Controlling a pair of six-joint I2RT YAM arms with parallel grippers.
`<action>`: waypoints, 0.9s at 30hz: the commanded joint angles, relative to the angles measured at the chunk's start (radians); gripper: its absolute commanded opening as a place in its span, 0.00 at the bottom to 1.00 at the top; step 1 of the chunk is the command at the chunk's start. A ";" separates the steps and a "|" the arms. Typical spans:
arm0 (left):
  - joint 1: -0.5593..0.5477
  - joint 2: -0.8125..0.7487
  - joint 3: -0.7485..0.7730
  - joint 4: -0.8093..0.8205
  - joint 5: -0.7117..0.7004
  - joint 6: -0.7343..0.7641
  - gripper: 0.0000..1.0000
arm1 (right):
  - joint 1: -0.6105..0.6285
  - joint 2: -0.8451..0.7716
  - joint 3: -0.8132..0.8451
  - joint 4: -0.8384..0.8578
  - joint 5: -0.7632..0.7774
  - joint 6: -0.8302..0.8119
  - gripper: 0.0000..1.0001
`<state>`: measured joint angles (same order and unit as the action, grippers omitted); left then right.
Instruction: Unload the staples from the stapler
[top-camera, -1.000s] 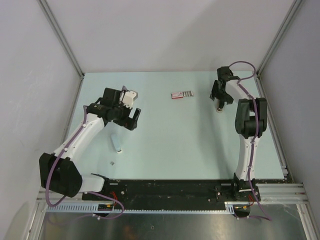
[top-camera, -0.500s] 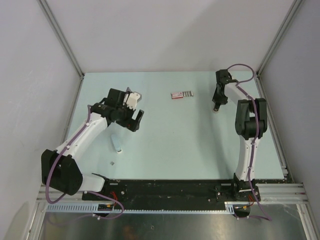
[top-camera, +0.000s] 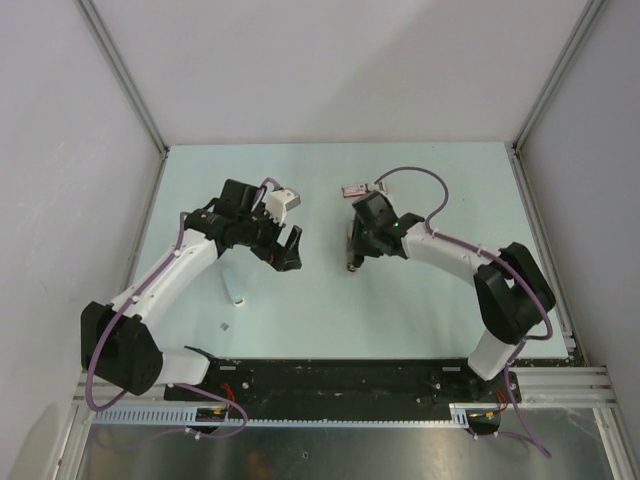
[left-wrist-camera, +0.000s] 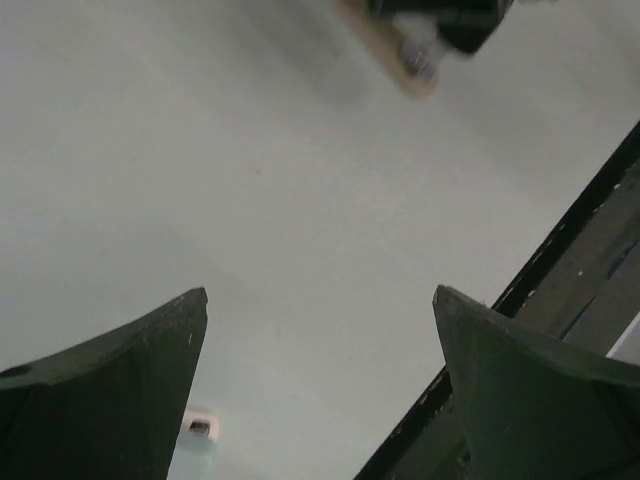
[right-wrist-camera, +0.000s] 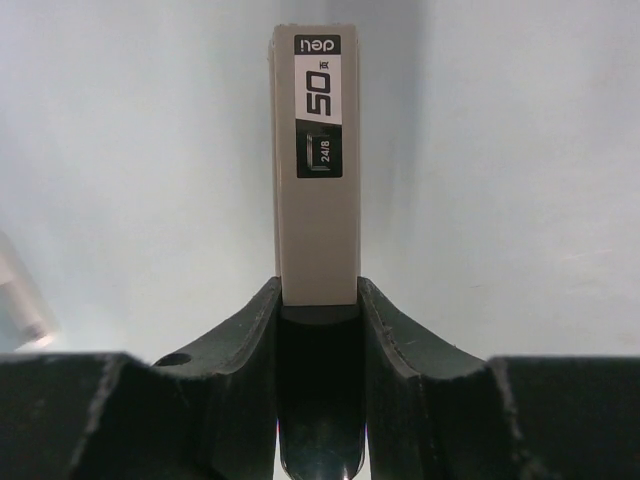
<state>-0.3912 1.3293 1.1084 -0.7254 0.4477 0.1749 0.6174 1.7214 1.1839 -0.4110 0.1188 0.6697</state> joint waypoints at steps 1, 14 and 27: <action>-0.012 -0.028 -0.028 0.097 0.171 -0.025 1.00 | 0.091 -0.114 -0.028 0.220 0.025 0.213 0.00; -0.049 -0.030 -0.130 0.253 0.221 -0.015 0.98 | 0.161 -0.210 -0.176 0.566 -0.015 0.461 0.00; -0.055 0.096 -0.093 0.261 0.219 0.068 0.79 | 0.193 -0.194 -0.199 0.674 -0.104 0.504 0.00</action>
<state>-0.4377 1.4265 0.9817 -0.4873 0.6399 0.1947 0.7971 1.5597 0.9722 0.1265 0.0410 1.1431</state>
